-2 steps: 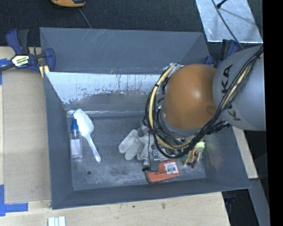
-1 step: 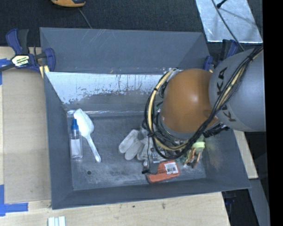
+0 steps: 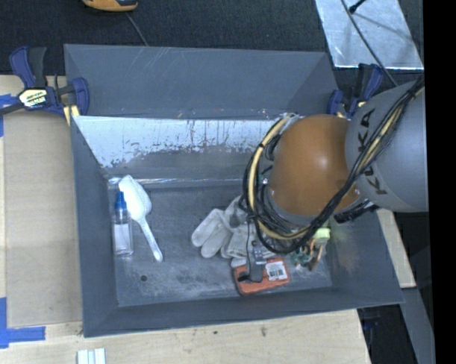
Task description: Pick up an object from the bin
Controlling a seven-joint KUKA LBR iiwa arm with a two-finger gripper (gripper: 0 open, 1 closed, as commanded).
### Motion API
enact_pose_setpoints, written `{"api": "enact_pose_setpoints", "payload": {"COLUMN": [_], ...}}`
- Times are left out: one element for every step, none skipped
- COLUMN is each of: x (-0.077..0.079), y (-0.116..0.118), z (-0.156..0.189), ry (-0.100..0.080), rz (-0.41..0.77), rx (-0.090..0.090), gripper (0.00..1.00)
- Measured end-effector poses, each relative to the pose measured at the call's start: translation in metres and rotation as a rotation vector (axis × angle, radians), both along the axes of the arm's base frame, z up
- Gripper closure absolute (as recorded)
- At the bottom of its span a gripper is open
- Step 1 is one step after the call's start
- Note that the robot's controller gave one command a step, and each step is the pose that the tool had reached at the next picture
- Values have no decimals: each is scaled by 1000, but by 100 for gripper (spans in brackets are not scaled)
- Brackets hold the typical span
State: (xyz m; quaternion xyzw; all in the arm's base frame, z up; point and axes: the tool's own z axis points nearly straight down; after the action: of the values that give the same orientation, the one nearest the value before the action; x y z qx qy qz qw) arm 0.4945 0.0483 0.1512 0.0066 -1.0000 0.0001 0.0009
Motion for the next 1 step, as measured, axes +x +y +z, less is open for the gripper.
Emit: {"api": "enact_pose_setpoints", "payload": {"x": [5], "y": [-12], "z": [-22], "ry": [-4], "rz": [186], "rx": [0], "gripper": [0]}}
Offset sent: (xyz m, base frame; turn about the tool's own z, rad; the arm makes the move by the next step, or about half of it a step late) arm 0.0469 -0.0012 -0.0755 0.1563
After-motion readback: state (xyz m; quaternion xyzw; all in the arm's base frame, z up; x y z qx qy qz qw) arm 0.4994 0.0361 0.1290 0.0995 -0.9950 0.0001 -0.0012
